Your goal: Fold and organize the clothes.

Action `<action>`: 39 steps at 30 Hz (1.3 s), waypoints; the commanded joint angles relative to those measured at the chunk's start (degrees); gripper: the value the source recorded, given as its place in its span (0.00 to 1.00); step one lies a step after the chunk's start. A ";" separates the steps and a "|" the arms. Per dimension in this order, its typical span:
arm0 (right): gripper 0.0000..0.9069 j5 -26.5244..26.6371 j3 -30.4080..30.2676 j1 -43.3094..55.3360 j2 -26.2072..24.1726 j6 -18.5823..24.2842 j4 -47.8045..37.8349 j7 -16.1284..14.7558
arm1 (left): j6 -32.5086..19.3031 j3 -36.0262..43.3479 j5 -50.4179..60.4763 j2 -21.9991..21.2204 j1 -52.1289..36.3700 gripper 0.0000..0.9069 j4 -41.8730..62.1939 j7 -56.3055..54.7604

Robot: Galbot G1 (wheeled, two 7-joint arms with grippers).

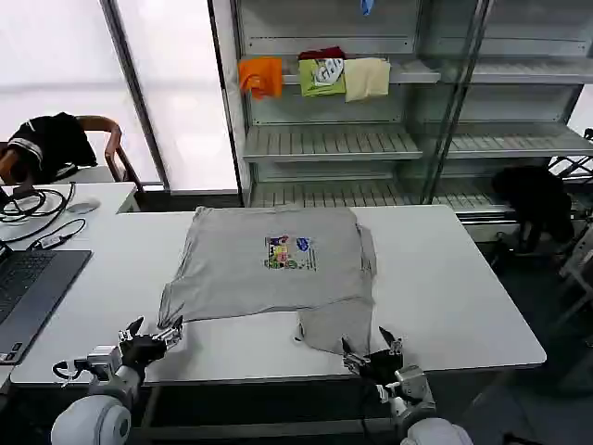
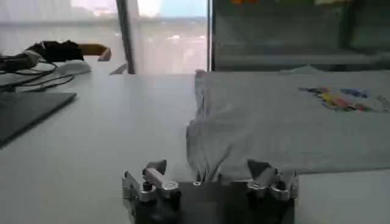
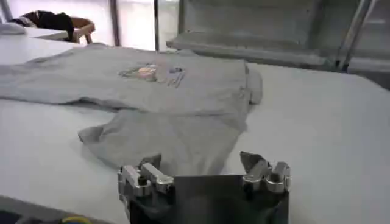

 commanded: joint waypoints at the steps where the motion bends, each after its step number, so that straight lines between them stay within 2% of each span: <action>1: 0.00 -0.04 -0.17 -0.43 0.30 0.17 -1.54 -0.44 | 0.04 0.63 1.22 -0.29 -2.96 0.01 4.66 0.65; 12: 0.00 1.78 -0.18 -0.27 1.00 2.96 -1.69 -0.44 | -0.26 1.19 0.31 -0.39 -2.83 0.00 3.65 0.98; 19: 0.00 3.41 -0.31 -0.01 1.32 6.27 -1.39 0.48 | -0.09 1.08 -2.13 -0.05 -2.99 0.00 3.24 0.94; 24: 0.00 5.67 -0.34 1.42 1.96 6.96 -1.36 1.34 | -0.19 0.34 -5.99 0.20 -3.36 0.00 2.40 1.26; 27: 0.00 7.17 -0.33 4.41 2.43 6.91 -1.86 2.29 | 0.00 -0.57 -10.06 0.28 -5.92 0.00 2.24 1.33; 32: 0.00 9.26 -0.50 14.74 3.34 4.25 -5.42 4.32 | 0.15 -0.27 -14.53 1.65 -11.42 0.00 2.69 1.24; 39: 0.00 9.24 -1.07 30.93 6.28 2.41 -17.09 5.05 | 0.20 2.03 -15.34 2.30 -21.03 0.00 9.69 0.58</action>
